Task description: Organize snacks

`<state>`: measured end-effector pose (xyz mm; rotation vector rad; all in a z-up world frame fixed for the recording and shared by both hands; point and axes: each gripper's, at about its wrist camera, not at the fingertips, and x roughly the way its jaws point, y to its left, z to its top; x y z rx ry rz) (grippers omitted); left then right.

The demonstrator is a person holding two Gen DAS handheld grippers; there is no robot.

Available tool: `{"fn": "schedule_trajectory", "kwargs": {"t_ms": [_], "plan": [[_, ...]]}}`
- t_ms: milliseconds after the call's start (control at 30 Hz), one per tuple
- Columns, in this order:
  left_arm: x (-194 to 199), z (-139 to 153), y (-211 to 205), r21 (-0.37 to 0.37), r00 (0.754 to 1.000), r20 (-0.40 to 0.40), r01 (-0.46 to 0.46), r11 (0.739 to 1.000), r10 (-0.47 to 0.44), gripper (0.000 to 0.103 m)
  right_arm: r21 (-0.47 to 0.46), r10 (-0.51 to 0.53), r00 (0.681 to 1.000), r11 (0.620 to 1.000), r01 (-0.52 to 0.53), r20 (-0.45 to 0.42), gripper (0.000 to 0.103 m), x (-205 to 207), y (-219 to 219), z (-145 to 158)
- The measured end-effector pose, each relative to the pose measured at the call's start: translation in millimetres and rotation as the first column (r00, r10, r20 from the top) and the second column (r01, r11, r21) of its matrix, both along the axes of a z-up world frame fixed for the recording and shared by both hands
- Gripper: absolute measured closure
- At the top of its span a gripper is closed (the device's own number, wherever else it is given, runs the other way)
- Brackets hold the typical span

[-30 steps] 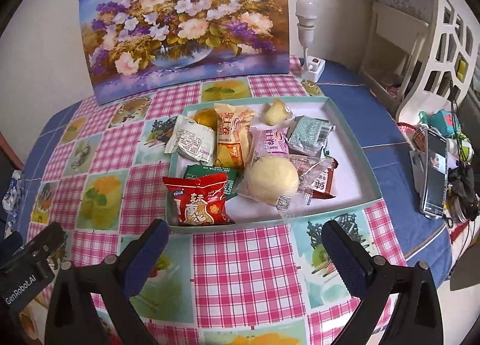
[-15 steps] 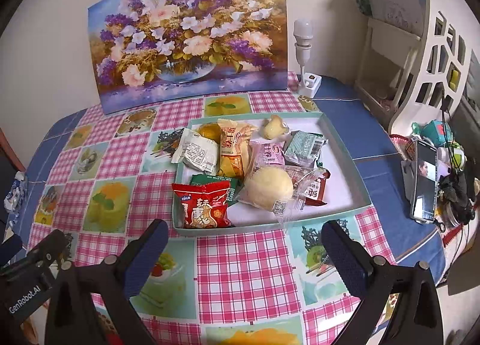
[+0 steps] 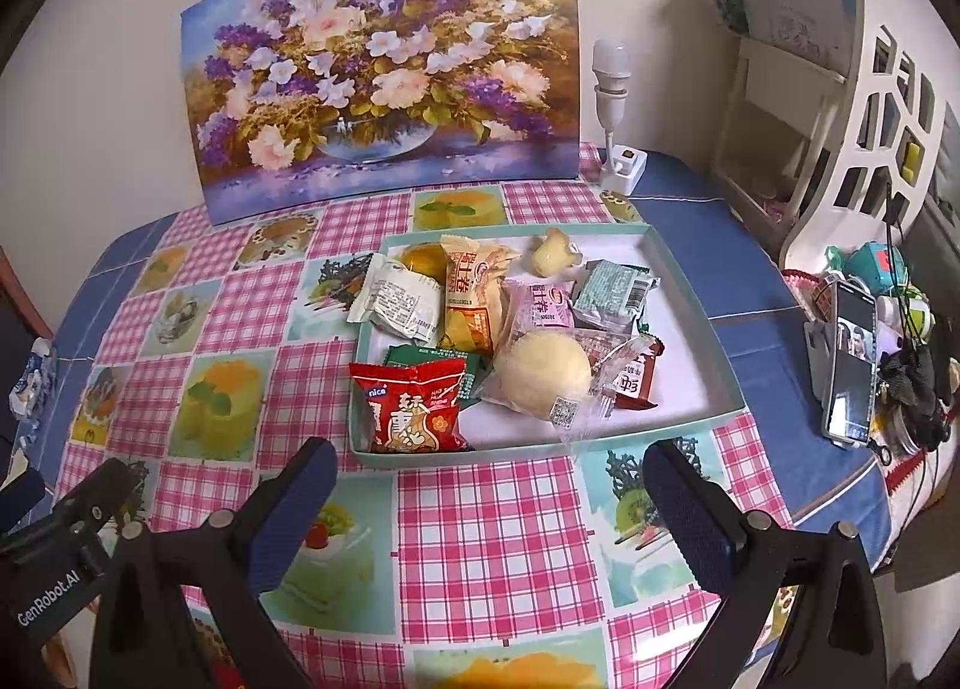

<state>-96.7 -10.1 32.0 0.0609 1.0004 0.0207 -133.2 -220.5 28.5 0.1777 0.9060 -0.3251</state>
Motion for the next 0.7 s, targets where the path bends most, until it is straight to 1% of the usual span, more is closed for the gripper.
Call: {"fn": "schedule_trajectory", "kwargs": {"t_ms": [700], "plan": [[0.1,-1.2,-0.7,0.008,1.000,-0.003,-0.002,1.000,0.002,0.007,-0.001,0.002,1.000,1.000,-0.002,-0.004,0.000,1.8,0.8,-1.7]]}}
